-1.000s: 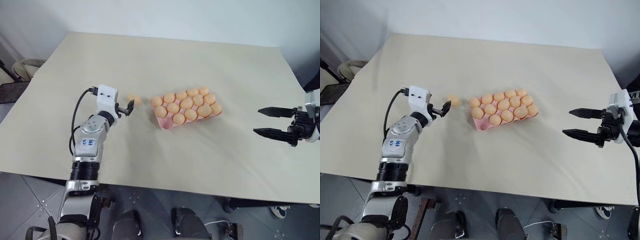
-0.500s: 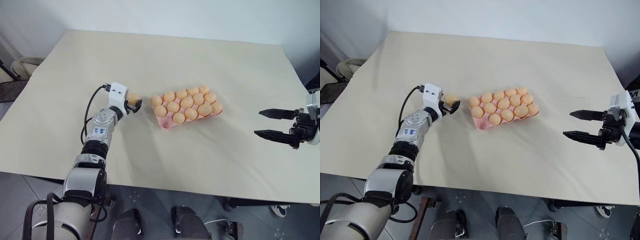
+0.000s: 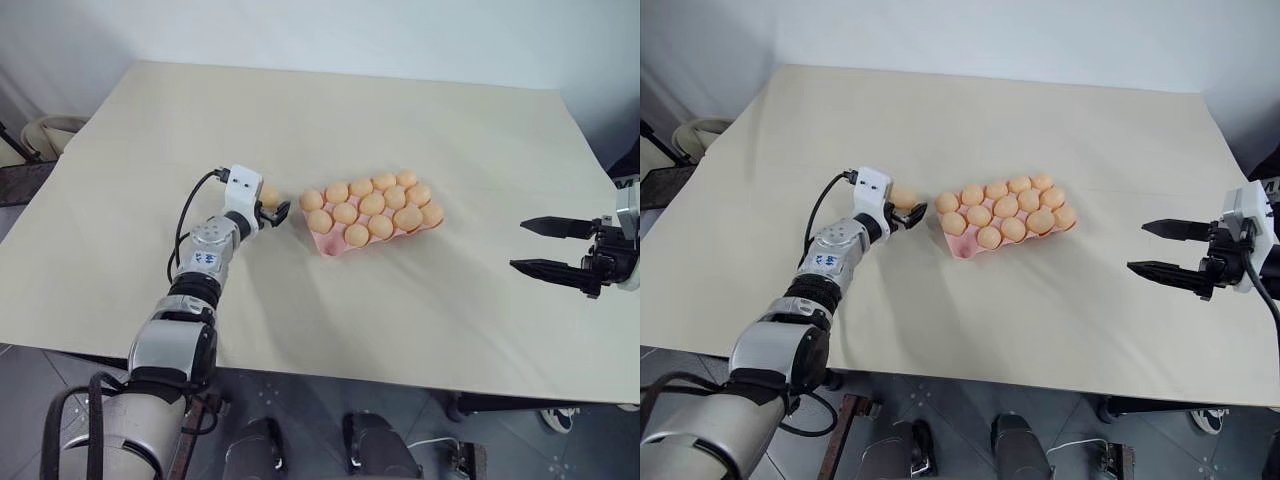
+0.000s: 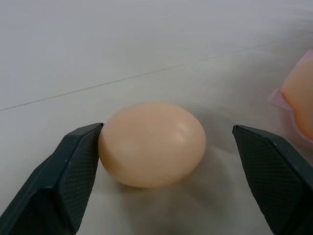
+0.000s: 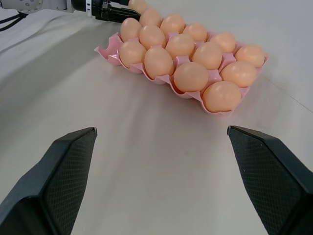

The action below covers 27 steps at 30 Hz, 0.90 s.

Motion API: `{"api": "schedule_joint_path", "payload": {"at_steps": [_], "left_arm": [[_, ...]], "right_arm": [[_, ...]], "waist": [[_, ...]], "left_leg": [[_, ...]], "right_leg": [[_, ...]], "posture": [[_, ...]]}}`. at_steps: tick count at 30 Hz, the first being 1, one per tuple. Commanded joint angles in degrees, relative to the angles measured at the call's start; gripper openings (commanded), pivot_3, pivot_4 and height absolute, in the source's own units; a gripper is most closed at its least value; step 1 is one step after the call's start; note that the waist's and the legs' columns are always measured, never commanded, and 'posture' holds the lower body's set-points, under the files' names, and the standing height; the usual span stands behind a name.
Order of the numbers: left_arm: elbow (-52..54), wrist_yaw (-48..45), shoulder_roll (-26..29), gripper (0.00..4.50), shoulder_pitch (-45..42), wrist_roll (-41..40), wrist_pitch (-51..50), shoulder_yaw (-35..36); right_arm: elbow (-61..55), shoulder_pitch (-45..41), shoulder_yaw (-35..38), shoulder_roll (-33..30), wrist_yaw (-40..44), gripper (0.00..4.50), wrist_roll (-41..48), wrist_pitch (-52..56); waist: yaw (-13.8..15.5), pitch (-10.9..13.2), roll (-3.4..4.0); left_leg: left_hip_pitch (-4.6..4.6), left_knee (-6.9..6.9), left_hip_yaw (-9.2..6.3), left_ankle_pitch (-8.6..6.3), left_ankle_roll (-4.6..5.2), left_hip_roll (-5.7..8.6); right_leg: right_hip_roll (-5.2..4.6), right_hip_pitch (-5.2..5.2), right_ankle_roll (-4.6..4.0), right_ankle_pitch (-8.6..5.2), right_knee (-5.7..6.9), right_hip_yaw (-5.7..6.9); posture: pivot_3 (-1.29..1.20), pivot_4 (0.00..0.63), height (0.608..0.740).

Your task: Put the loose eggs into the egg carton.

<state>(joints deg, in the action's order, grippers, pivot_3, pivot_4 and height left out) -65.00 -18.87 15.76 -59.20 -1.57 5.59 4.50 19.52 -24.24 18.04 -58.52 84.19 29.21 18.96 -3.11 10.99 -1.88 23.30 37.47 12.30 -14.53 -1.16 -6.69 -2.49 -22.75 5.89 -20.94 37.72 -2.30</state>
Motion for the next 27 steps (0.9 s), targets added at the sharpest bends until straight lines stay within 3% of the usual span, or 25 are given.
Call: {"api": "schedule_joint_path", "payload": {"at_steps": [1, 4, 8, 10, 18, 21, 27], "left_arm": [[-1.9, -0.11, 0.0, 4.47, -2.38, 0.38, 1.7, 0.31], [-3.64, 0.45, -0.1, 3.84, -3.09, 0.39, 2.07, 0.47], [-4.46, 0.61, -0.21, 2.56, -3.47, 0.55, 2.99, 0.33], [-4.64, 0.68, -0.21, 2.21, -3.54, 0.5, 3.28, 0.37], [0.87, -4.17, 1.86, 2.0, -2.33, -0.78, 3.61, 0.42], [10.5, -11.78, 2.88, 2.0, 0.32, -3.73, 0.29, 0.58], [36.24, -28.11, 4.94, 2.0, 8.39, -9.92, -15.77, -4.25]], "right_arm": [[-1.89, 0.14, 2.16, -1.7, -0.32, 4.5, 1.05, 0.26], [-2.39, 0.5, 2.41, -1.73, -0.51, 4.5, 1.12, 0.52], [-3.03, 1.15, 2.94, -1.89, -0.84, 4.5, 1.3, 0.75], [-3.29, 1.47, 3.18, -1.98, -0.92, 4.5, 1.39, 0.84], [-4.47, 2.82, 4.42, -2.02, -1.81, 4.5, 1.89, 1.09], [-5.09, 3.81, 5.22, -1.86, -2.07, 4.5, 1.99, 1.23], [-5.42, 4.43, 5.2, -1.12, -3.02, 4.5, 2.19, 0.94]], "waist": [[0.02, 0.0, 0.0], [0.04, 0.0, 0.0], [0.04, 0.0, 0.0], [0.04, 0.0, 0.0], [-0.03, 0.0, 0.0], [0.06, 0.0, 0.0], [0.01, -0.01, 0.02]], "left_leg": [[0.0, 0.0, 0.0, 0.0, 0.0, 0.0], [0.0, -0.01, 0.0, 0.0, 0.0, 0.0], [0.0, 0.01, 0.0, 0.0, 0.0, 0.0], [0.0, 0.03, 0.0, 0.0, 0.0, 0.0], [0.0, 0.1, 0.0, 0.0, 0.0, 0.0], [0.02, 0.08, 0.0, 0.0, 0.0, 0.0], [0.0, 0.08, 0.03, 0.0, -0.01, -0.04]], "right_leg": [[0.0, 0.0, 0.0, 0.0, 0.0, 0.01], [0.0, -0.01, 0.0, 0.0, 0.0, 0.01], [0.0, -0.01, 0.0, 0.0, 0.02, 0.01], [0.0, -0.01, 0.0, 0.0, 0.04, 0.0], [0.01, -0.01, 0.0, 0.0, 0.11, 0.0], [0.01, -0.01, 0.0, 0.0, 0.12, 0.02], [0.06, -0.01, 0.02, -0.01, 0.25, 0.06]], "posture": [[0.0, 0.15, 0.74], [0.0, 0.15, 0.74], [0.0, 0.15, 0.74], [0.0, 0.15, 0.74], [0.0, 0.15, 0.74], [0.0, 0.15, 0.74], [0.0, 0.15, 0.74]]}}
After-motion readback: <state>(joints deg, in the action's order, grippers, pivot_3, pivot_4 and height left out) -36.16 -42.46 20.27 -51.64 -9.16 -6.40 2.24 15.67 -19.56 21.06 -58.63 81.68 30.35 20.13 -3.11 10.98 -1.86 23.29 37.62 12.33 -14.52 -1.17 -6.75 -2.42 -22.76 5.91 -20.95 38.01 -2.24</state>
